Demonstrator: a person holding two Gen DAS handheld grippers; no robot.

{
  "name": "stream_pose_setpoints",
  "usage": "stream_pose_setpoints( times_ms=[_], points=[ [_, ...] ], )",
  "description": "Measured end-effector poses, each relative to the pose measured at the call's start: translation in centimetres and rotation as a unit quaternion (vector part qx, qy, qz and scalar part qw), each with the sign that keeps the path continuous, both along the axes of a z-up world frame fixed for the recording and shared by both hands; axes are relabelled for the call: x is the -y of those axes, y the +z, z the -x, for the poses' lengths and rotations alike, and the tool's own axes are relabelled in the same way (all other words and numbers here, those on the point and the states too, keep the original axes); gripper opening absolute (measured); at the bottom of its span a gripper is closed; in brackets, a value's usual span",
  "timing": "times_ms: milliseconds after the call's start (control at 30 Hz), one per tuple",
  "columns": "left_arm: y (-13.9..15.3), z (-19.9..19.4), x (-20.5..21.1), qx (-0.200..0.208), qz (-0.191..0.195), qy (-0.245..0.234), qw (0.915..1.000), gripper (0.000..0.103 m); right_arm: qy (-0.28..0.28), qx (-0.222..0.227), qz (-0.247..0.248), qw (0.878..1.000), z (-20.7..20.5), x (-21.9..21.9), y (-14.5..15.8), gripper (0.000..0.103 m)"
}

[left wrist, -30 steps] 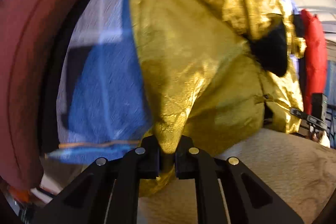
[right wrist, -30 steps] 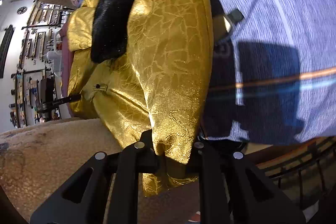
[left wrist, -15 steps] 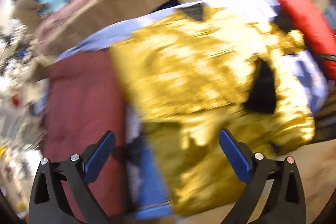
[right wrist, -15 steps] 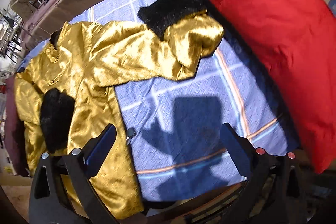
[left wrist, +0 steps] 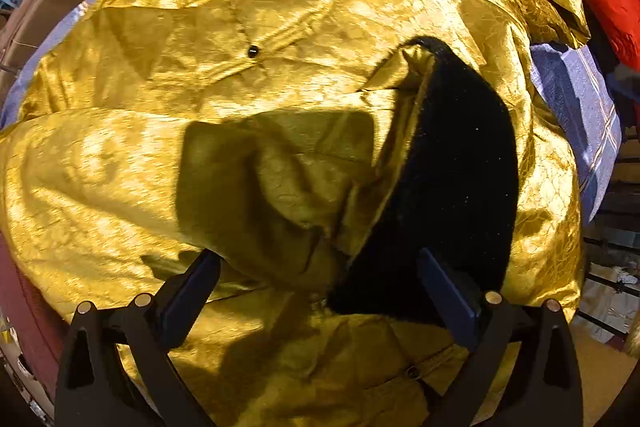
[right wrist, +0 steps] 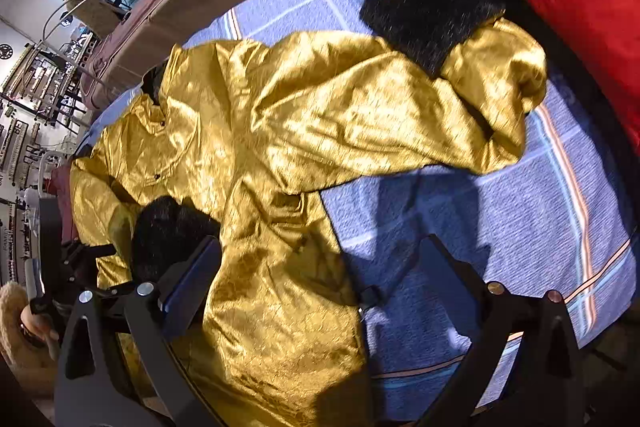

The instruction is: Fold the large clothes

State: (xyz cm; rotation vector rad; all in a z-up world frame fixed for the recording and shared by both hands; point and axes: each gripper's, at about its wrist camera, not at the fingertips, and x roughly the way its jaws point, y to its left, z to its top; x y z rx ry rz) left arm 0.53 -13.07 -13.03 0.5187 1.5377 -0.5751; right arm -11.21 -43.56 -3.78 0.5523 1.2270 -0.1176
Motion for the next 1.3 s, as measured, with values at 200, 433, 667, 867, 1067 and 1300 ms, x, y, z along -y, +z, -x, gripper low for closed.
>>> stream_pose_setpoints(
  times_ms=[200,433,667,867,1067,1300],
  points=[
    [-2.9,-1.2,3.1,-0.052,-0.019,0.02,0.9982,0.048,0.013,-0.018,-0.032,0.999,2.0,-2.6,-1.9,0.098],
    [-0.5,-3.7,1.9,-0.071,0.021,0.066,0.9951,0.007,-0.012,-0.007,-0.06,0.998,3.5,-2.7,-2.0,0.098],
    [11.6,-6.3,-6.4,-0.019,0.156,0.137,0.978,0.006,-0.013,-0.001,-0.062,0.998,3.2,-2.8,-1.5,0.098],
    [27.3,-9.6,-17.4,0.096,0.254,0.202,0.941,0.006,0.0,0.009,-0.079,0.997,1.2,-3.8,-1.4,0.098],
    [39.7,-8.2,-21.9,0.194,0.317,0.208,0.9049,0.006,0.038,0.022,-0.086,0.995,-1.6,-6.8,-0.8,0.098],
    [30.8,-9.1,-18.2,0.173,0.221,0.23,0.9318,0.007,0.07,0.021,-0.097,0.993,-3.1,-9.4,-0.8,0.098]
  ],
)
